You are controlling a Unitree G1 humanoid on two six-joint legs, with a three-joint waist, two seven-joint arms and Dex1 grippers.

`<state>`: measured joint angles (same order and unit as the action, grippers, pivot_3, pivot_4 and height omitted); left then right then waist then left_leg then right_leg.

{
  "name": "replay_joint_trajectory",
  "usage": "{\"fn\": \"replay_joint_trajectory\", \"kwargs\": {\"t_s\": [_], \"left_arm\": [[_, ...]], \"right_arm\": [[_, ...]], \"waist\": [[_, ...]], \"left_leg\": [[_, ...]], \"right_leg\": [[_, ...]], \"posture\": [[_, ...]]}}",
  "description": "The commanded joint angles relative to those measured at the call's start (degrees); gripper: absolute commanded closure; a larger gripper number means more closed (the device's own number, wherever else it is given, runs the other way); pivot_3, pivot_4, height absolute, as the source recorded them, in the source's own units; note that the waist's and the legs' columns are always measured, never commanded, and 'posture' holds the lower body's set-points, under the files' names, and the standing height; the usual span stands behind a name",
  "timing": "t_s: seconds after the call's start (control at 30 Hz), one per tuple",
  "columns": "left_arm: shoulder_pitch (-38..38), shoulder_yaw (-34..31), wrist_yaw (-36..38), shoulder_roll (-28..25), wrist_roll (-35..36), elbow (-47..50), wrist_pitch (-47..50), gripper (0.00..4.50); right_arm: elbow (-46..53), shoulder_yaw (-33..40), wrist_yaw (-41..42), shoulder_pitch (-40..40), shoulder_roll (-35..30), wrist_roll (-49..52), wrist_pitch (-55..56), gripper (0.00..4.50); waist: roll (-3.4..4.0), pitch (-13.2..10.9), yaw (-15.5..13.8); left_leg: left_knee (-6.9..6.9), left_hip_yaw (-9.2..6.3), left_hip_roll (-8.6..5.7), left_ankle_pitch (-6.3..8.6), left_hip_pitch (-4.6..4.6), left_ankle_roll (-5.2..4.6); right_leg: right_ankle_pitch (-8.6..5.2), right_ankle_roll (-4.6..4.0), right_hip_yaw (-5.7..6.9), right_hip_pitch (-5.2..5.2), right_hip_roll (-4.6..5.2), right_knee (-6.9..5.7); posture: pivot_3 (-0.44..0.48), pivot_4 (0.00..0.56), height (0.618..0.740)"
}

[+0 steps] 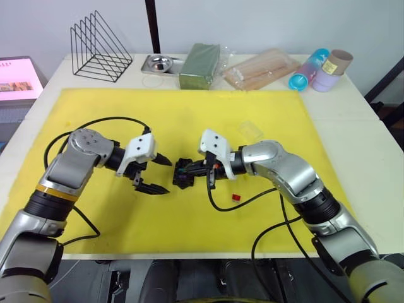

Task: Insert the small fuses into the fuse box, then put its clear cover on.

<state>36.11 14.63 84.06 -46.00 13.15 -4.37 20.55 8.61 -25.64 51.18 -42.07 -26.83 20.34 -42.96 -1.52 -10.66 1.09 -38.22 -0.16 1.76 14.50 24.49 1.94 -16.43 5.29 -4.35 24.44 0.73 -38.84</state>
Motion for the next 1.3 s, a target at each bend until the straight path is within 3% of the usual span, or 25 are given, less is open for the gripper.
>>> {"fn": "replay_joint_trajectory", "kwargs": {"t_s": [0.03,1.3], "left_arm": [[0.28,-1.22,-0.50,0.21,0.12,0.22,-1.36,0.05],[1.91,-1.12,-1.38,1.40,-0.29,-3.13,-4.17,0.05]], "right_arm": [[0.24,2.23,0.36,-0.61,0.68,-0.30,1.05,4.50],[0.41,2.26,0.40,1.46,2.24,-2.71,0.14,4.50]], "waist": [[0.00,0.00,0.00],[0.00,0.00,-0.01]], "left_leg": [[0.00,0.00,0.00,0.00,0.00,0.00],[-0.03,0.00,-0.01,0.00,-0.03,0.00]], "right_leg": [[0.00,0.00,0.00,0.00,0.00,-0.02],[0.00,0.00,0.00,0.00,0.00,-0.13]], "posture": [[0.000,0.150,0.740],[0.000,0.150,0.740]]}}
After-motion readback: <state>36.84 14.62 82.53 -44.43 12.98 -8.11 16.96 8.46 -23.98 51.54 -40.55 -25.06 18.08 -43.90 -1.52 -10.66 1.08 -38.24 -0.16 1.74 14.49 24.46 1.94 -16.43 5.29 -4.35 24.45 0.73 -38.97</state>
